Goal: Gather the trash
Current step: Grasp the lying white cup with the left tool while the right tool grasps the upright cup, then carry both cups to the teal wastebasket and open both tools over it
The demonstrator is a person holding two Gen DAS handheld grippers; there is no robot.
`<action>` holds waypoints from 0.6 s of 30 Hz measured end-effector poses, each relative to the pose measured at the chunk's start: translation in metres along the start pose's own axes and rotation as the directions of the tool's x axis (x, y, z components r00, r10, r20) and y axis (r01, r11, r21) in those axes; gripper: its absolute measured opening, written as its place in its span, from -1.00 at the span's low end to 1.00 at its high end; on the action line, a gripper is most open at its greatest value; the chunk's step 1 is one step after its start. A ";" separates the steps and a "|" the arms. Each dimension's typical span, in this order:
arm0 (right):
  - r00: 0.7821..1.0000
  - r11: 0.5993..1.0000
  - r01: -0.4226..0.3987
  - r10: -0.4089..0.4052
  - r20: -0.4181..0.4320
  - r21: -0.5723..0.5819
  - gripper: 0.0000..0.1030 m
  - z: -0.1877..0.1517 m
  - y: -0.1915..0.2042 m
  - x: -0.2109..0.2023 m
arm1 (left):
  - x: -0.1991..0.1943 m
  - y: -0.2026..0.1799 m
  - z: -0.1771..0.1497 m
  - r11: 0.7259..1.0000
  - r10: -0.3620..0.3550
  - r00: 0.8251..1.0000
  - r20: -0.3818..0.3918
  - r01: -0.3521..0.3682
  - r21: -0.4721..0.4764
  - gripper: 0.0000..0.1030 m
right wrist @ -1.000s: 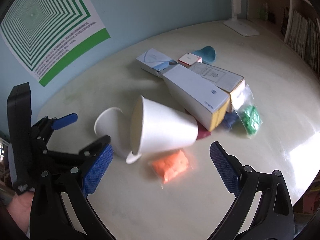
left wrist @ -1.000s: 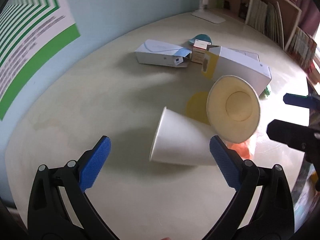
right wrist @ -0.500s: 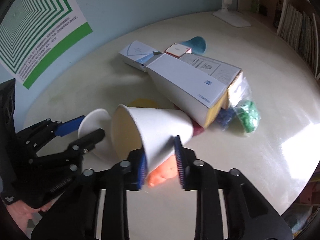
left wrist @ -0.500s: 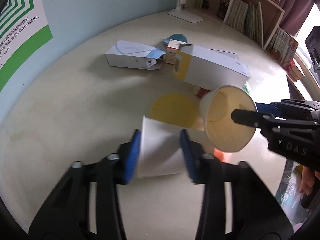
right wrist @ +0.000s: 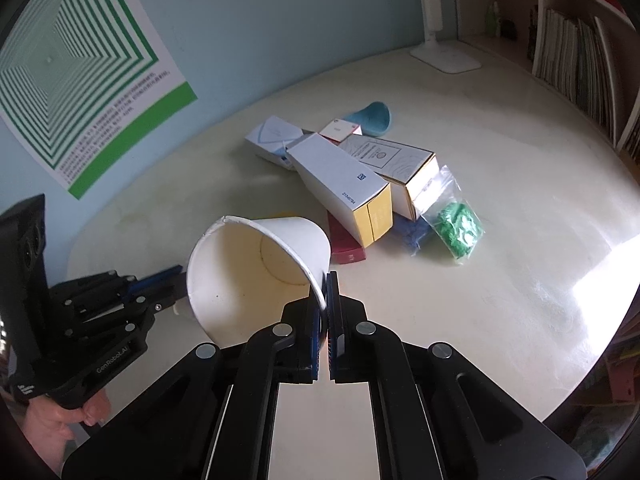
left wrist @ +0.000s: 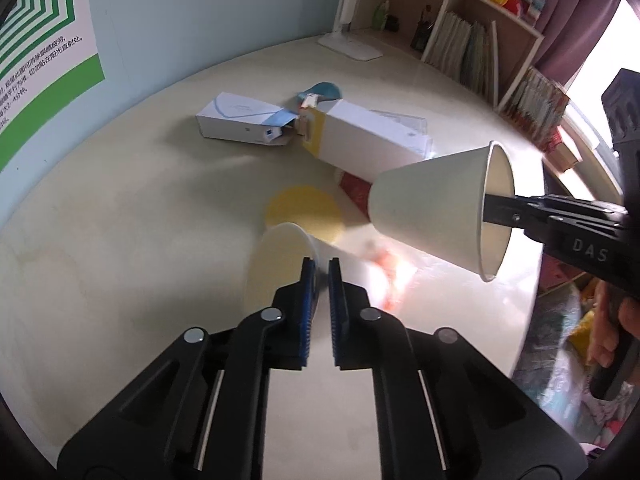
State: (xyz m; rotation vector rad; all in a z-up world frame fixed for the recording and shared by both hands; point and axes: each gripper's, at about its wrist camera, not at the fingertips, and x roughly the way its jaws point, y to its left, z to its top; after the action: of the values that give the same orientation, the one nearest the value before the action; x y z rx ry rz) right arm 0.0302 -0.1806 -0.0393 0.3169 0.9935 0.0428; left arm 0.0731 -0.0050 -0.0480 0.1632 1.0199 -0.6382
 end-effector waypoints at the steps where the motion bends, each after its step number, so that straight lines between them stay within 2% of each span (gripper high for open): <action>1: 1.000 1.000 -0.008 0.008 0.007 0.005 -0.93 -0.002 -0.002 -0.005 | -0.004 -0.003 -0.001 1.000 0.001 1.000 0.005 -0.001 0.003 -0.96; 10: 0.995 0.997 -0.044 0.038 0.097 0.063 -0.93 -0.021 -0.024 -0.049 | -0.027 -0.026 -0.008 0.999 0.015 1.000 0.023 -0.016 0.051 -0.97; 14: 0.990 0.994 -0.030 0.015 0.143 0.106 -0.93 -0.034 -0.043 -0.072 | -0.039 -0.043 -0.003 0.996 -0.007 0.999 0.037 0.004 0.086 -0.97; 18: 0.983 0.982 0.010 -0.044 0.177 0.188 -0.93 -0.055 -0.076 -0.098 | -0.049 -0.072 0.005 0.987 -0.040 0.998 0.055 0.031 0.157 -0.97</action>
State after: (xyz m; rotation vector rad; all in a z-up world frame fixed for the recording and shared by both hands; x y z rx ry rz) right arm -0.0778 -0.2576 -0.0087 0.4706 0.8229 -0.1030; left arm 0.0186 -0.0448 0.0074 0.2626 0.9182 -0.7514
